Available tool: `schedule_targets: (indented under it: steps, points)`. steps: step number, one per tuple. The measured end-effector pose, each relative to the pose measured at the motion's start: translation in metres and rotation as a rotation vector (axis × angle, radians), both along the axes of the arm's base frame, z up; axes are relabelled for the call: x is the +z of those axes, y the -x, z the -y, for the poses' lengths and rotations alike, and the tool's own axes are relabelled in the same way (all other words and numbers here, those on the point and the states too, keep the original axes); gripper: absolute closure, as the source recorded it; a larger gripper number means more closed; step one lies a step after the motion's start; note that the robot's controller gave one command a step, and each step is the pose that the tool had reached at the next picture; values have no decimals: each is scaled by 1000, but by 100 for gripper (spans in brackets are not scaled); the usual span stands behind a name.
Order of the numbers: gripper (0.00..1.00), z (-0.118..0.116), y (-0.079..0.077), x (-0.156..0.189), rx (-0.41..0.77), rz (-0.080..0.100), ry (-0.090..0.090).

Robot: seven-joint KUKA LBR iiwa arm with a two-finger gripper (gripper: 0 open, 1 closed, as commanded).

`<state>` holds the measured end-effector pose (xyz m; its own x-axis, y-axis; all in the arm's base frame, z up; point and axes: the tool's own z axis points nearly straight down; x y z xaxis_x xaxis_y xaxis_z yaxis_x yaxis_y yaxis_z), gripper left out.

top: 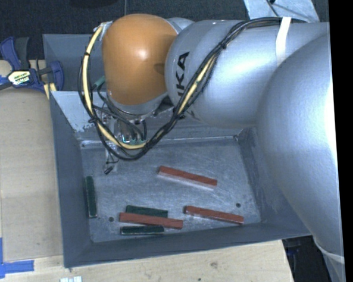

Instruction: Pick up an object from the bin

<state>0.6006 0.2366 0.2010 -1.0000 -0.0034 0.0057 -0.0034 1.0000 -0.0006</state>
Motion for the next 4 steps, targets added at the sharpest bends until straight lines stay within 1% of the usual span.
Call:
schedule_targets:
  steps: [1,2,3,4]
  points:
    - [0,48,-24,-100,493,2,-2]
    - [0,137,11,-116,486,3,1]
    - [0,199,20,-131,573,5,0]
    - [100,195,19,-130,575,9,-3]
